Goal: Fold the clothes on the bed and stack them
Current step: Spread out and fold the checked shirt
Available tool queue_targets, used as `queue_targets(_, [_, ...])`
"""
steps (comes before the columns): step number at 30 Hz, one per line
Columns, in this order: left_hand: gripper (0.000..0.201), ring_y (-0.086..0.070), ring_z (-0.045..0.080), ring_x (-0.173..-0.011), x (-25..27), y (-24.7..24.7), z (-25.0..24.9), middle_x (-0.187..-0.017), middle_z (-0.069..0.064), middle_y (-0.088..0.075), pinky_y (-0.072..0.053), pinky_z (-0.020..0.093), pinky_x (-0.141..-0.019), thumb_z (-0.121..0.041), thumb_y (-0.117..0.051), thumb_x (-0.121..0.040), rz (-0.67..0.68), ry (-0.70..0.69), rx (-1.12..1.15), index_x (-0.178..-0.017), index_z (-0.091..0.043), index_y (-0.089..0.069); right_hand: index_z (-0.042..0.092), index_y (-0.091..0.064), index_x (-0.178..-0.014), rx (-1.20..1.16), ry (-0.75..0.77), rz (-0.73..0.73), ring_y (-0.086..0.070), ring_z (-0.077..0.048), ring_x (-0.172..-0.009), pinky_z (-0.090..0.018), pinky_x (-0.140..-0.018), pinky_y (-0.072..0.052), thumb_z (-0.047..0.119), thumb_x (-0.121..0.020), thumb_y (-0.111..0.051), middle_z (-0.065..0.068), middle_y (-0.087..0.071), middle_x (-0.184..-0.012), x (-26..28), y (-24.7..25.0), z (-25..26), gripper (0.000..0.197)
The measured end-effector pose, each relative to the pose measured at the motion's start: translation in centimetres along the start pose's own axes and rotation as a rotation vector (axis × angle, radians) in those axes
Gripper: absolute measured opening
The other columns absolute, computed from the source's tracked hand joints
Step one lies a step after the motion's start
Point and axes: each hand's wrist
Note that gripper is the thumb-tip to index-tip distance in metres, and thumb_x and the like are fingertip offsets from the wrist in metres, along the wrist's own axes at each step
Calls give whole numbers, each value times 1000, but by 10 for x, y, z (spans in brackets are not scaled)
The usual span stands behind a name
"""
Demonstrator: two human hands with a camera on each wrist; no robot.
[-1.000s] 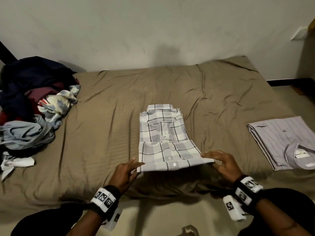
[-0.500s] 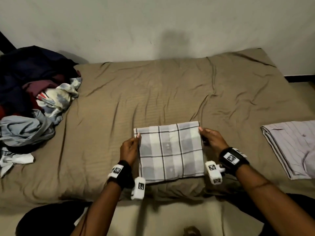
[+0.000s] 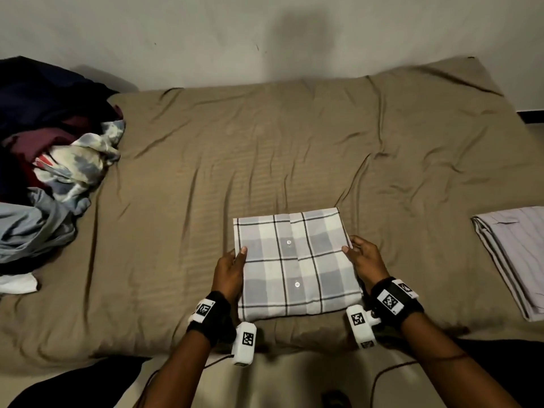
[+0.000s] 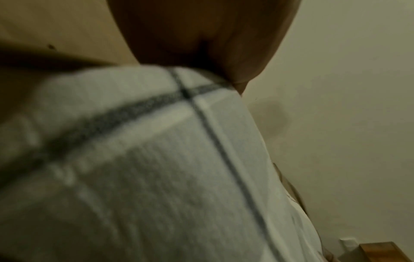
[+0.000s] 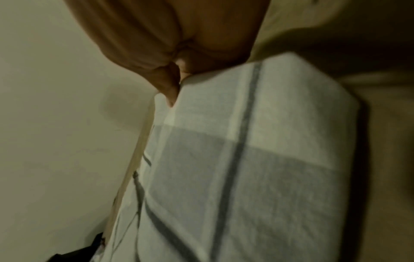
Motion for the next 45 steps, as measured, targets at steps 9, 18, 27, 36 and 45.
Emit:
queue_targets(9, [47, -68, 23, -99, 10, -9, 12, -106, 2, -74, -55, 40, -91, -59, -57, -96, -128, 120, -181, -107, -16, -70, 9, -66, -105, 382, -61, -101, -66, -37, -98, -40, -86, -51, 15, -100, -52, -14, -72, -101, 11, -10, -19, 16])
queue_targets(18, [61, -61, 36, -82, 50, -13, 24, -77, 17, -65, -40, 35, -70, -60, -44, -101, -217, 209, -349, -61, -15, -53, 0, -57, -130, 555, -153, -161, -59, -43, -117, -40, -96, -47, 23, -103, -51, -25, -64, -126, 40, -15, -35, 36])
queue_targets(27, [68, -63, 46, -103, 52, -24, 12, -111, 26, -70, -51, 43, -84, -61, -38, -101, -299, 165, -670, -105, -1, -70, 2, -55, -121, 836, -110, -186, -62, -47, -100, -42, -77, -47, 26, -106, -43, -30, -67, -106, 48, -24, -27, 31])
queue_targets(36, [77, -66, 42, -98, 63, -14, 16, -103, 23, -72, -50, 41, -81, -64, -24, -103, -279, 236, -877, -94, -4, -72, 6, -53, -107, 1065, -39, -266, -65, -44, -84, -42, -71, -42, 37, -108, -33, -24, -71, -87, 65, -21, -31, 37])
queue_targets(45, [60, -68, 36, -102, 71, -16, 11, -108, 14, -74, -50, 38, -82, -55, -25, -107, -215, 156, -1198, -111, -10, -65, 7, -54, -84, 1213, 131, -316, -59, -37, -60, -45, -73, -43, 38, -95, -33, -22, -63, -62, 77, -14, -43, 40])
Point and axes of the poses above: each hand's wrist, its own x-axis away from the middle knuckle, its own y-axis out of the back of the hand, z = x × y
